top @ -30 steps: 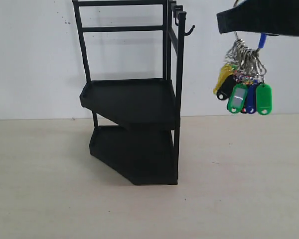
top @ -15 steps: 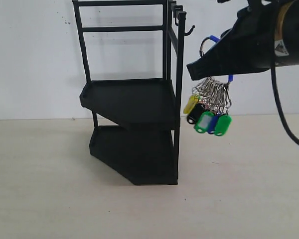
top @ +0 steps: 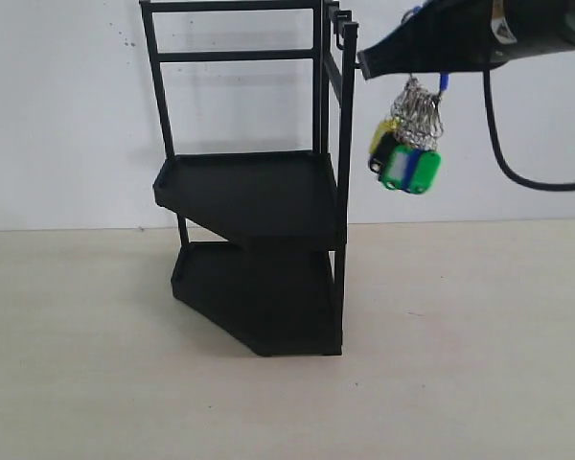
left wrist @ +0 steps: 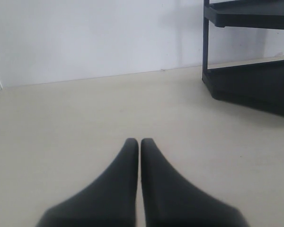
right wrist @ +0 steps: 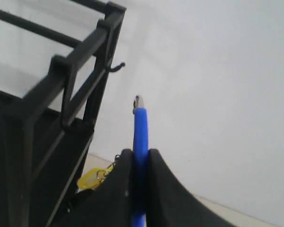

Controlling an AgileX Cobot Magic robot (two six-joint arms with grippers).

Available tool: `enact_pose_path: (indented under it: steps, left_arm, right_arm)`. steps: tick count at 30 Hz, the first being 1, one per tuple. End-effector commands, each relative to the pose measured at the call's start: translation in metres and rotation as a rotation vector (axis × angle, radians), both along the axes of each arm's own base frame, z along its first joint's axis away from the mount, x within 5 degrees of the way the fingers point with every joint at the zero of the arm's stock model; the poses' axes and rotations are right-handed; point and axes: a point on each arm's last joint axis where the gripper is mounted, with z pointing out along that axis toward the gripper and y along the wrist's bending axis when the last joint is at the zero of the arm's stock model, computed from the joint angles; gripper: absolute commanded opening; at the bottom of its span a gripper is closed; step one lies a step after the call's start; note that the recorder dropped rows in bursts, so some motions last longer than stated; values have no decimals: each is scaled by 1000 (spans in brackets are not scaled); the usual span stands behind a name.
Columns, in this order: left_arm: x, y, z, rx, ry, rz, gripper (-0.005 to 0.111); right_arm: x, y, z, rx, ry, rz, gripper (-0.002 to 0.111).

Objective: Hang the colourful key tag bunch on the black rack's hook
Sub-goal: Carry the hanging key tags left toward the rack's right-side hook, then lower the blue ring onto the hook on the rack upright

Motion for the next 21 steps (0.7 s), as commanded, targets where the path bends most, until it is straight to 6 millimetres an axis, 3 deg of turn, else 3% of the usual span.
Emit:
enact_pose_path:
  steps: [1,9,15,21]
  left_arm:
    - [0,0,1,-4,-9,-2,4]
    - [0,0,1,-4,-9,-2,4]
    - [0,0,1,-4,-9,-2,4]
    - [0,0,1,-4,-9,-2,4]
  right_arm:
    - [7,4,13,33,-40,16,0]
    - [18,14,-1,44,-7,58,0]
    - [16,29,-9,22,36,95,0]
    - [14,29,-16,48,100,46,0]
